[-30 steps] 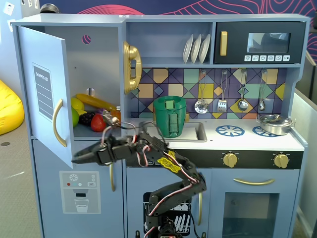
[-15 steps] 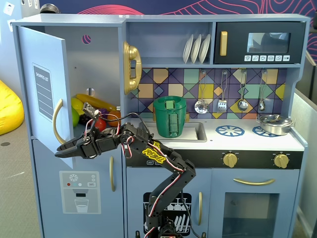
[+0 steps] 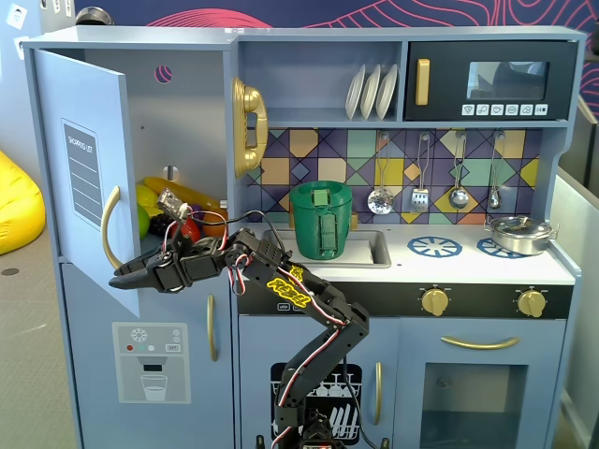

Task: Close the left cabinet door

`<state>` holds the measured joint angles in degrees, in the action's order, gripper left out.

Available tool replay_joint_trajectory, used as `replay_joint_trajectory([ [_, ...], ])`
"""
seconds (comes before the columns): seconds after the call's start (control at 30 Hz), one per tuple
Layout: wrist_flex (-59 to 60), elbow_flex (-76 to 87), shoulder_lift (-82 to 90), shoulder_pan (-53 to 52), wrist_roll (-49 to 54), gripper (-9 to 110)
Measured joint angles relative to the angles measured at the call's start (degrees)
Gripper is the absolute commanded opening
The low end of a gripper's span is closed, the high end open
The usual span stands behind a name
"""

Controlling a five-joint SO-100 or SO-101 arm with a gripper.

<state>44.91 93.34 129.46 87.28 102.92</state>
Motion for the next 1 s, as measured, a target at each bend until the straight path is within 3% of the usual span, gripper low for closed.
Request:
replay_joint_trajectory([
  [0.47, 1.9, -0.5, 1.4, -14.1, 1.1, 0],
  [0.7, 1.8, 0.2, 2.4, -27.1, 2.1, 0],
  [1.0, -8.3, 0.5, -2.5, -45.1, 2.1, 0],
])
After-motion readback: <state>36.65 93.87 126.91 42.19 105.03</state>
